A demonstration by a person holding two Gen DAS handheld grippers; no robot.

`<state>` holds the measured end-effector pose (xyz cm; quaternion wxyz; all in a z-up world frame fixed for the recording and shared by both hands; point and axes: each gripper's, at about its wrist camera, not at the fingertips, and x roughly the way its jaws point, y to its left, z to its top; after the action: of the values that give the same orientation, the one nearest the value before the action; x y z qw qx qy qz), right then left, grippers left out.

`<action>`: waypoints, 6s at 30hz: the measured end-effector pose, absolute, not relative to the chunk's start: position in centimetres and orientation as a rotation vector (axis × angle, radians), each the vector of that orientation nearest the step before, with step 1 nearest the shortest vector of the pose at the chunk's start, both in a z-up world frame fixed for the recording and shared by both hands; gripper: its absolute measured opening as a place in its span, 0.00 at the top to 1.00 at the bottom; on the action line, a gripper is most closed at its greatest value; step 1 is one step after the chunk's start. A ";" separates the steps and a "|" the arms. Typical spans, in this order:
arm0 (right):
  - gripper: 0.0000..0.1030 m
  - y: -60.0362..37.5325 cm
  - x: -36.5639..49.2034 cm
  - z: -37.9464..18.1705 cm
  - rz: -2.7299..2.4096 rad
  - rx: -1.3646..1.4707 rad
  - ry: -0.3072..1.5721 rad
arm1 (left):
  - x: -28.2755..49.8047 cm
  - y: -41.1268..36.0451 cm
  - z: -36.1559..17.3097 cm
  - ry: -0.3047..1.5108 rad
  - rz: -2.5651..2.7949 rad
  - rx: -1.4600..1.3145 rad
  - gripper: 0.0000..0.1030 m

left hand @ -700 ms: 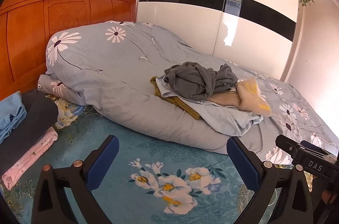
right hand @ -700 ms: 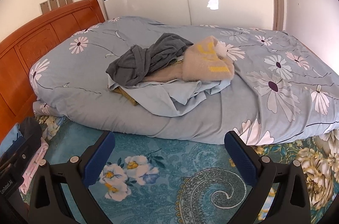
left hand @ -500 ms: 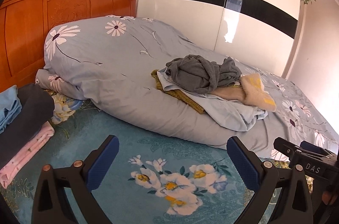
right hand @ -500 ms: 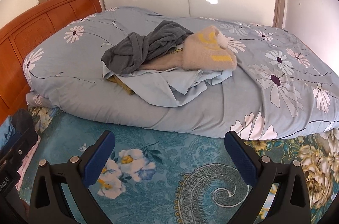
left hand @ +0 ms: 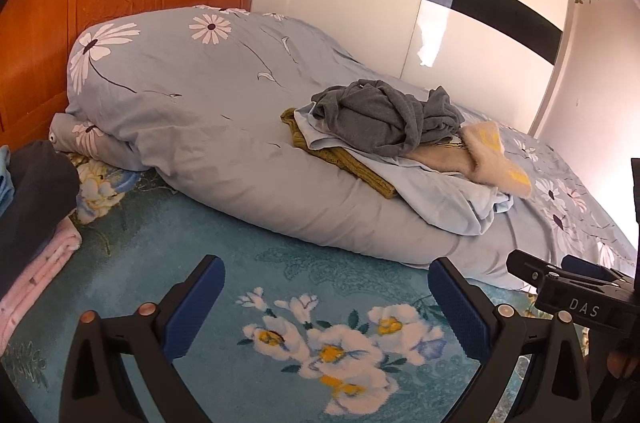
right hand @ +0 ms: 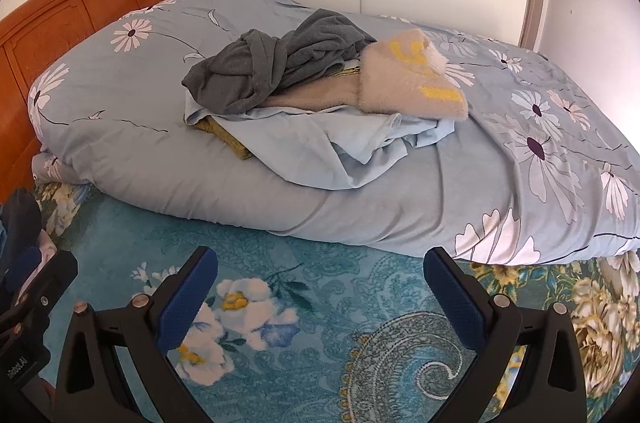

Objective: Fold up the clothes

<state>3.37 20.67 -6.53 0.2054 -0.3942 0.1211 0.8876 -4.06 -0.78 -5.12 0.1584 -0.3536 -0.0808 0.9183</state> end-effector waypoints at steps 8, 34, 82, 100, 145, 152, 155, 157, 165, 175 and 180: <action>0.00 20.6 0.5 -7.1 2.459 -1.153 0.268 | -5.9 -1.8 -6.9 -0.236 2.632 -1.073 0.00; 0.91 27.7 -22.8 -10.3 2.240 -1.215 0.576 | -8.7 -7.6 -11.7 -0.525 2.710 -1.272 0.00; 0.95 36.3 45.4 3.1 2.128 -0.657 1.063 | 1.0 -6.1 -3.4 -0.236 2.557 -1.269 0.00; 0.60 38.5 46.0 -5.7 1.827 -0.931 0.944 | 1.7 -4.6 -3.6 -0.185 2.477 -1.309 0.00; 0.93 22.9 9.9 -13.3 2.477 -1.488 0.754 | -1.3 -8.8 -10.3 -0.847 2.273 -1.534 0.00; 0.93 15.7 9.2 -10.6 2.718 -1.570 0.700 | -0.5 -10.9 -8.8 -0.948 2.275 -1.461 0.00; 1.00 11.7 8.5 -9.8 2.841 -1.617 0.766 | 0.0 -12.2 -8.3 -1.017 2.263 -1.427 0.00; 1.00 8.9 9.3 -8.4 2.953 -1.639 0.618 | 0.3 -12.8 -7.9 -1.047 2.263 -1.407 0.00; 1.00 10.0 10.5 -9.1 2.852 -1.564 0.534 | 0.3 -11.5 -7.4 -0.928 2.250 -1.445 0.00; 1.00 22.5 20.3 -9.5 2.496 -1.298 0.775 | -2.9 -0.2 -12.5 -0.338 2.158 -1.641 0.01; 1.00 28.6 29.3 -10.9 2.205 -1.229 0.908 | -4.4 2.4 -15.7 -0.356 2.082 -1.702 0.10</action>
<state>29.35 28.57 -10.93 0.2274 -0.4461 0.3296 0.8004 -4.42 2.38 -15.69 0.2126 -0.6131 -0.1282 0.7500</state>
